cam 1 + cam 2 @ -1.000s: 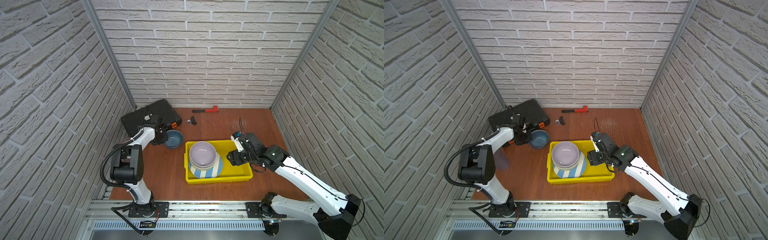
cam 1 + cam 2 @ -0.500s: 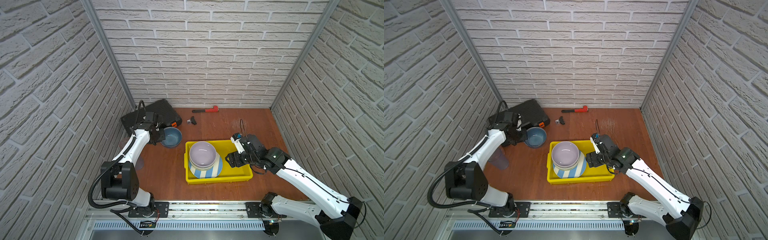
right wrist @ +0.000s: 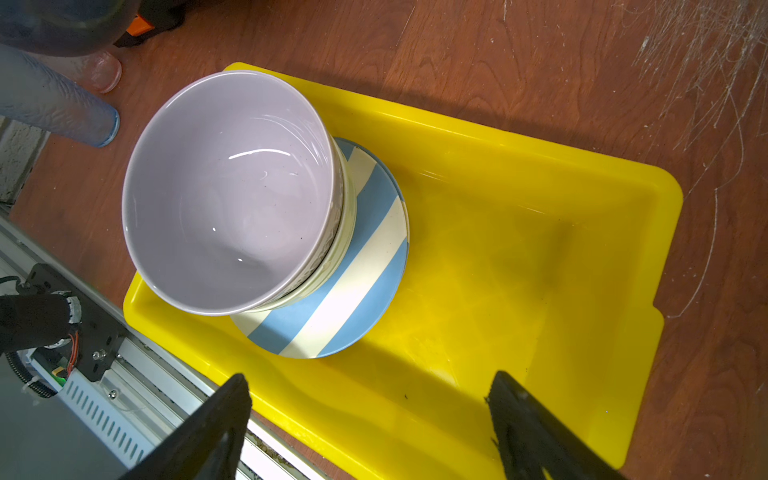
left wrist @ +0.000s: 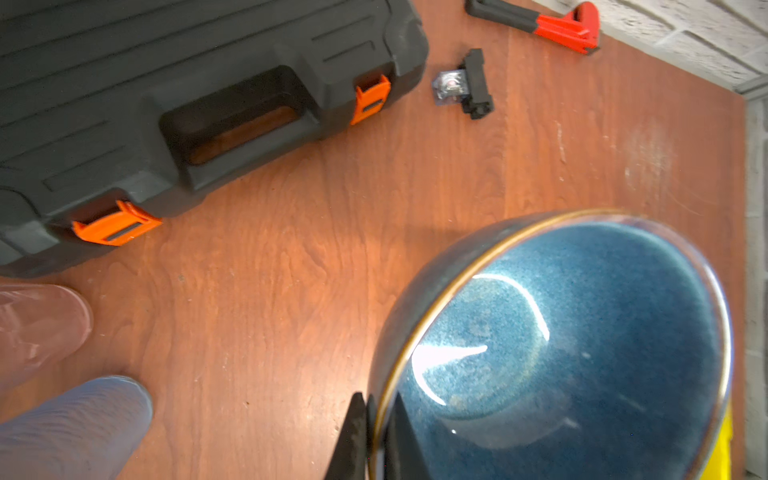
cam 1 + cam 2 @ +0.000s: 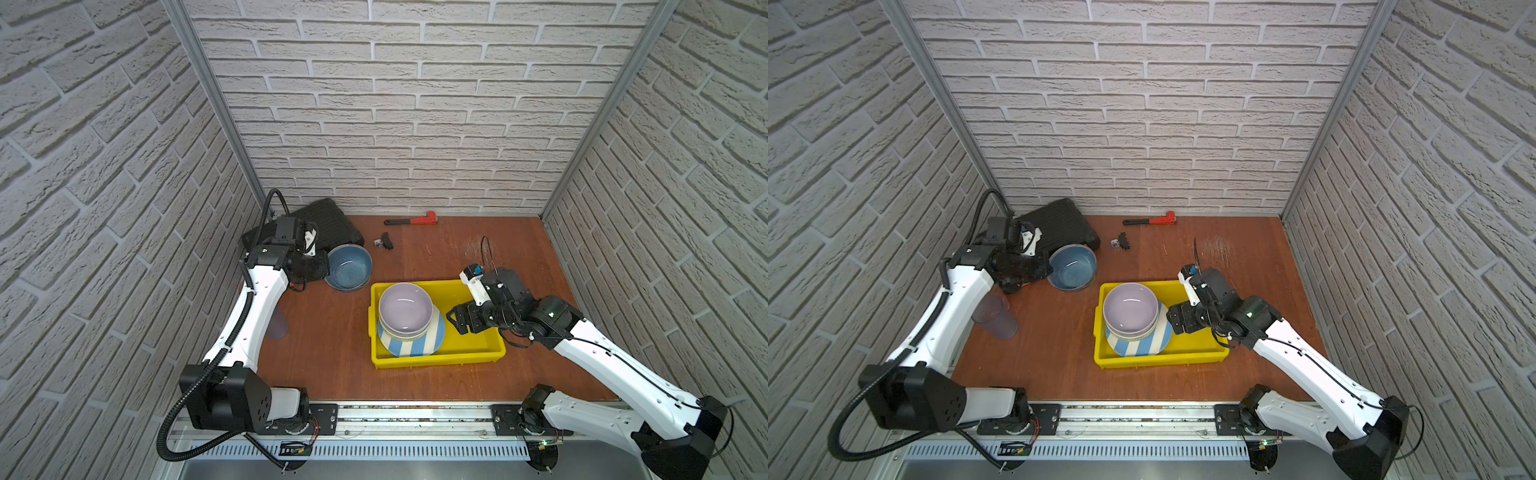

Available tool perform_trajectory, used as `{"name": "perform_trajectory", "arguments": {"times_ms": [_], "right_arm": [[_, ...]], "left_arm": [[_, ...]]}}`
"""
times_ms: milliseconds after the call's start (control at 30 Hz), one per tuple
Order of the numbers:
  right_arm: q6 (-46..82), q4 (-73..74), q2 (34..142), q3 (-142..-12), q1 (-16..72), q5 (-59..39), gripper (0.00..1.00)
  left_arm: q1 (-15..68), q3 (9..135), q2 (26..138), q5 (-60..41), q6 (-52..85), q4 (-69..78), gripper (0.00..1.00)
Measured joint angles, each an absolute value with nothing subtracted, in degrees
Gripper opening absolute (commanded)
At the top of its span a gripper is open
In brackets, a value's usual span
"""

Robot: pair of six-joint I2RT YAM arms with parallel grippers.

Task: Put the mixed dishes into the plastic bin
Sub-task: 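Lift the dark blue bowl with the left gripper and carry it over the bin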

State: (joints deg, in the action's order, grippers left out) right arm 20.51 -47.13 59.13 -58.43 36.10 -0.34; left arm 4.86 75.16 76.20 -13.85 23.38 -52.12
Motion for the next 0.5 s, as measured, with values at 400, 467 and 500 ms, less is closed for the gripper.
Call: {"name": "perform_trajectory", "arguments": {"times_ms": [400, 467, 500], "right_arm": [[20.32, -46.92, 57.6, -58.35, 35.92, -0.89, 1.0], [20.34, -46.92, 57.45, -58.35, 35.81, -0.97, 1.0], [20.34, -46.92, 57.41, -58.35, 35.75, -0.97, 1.0]], "left_arm": [[15.11, 76.77, 75.44, -17.93, 22.09, -54.59, 0.0], [16.86, 76.79, 75.29, -18.35, 22.09, -54.68, 0.0], [17.69, 76.79, 75.26, -18.28, 22.09, -54.94, 0.0]]}}
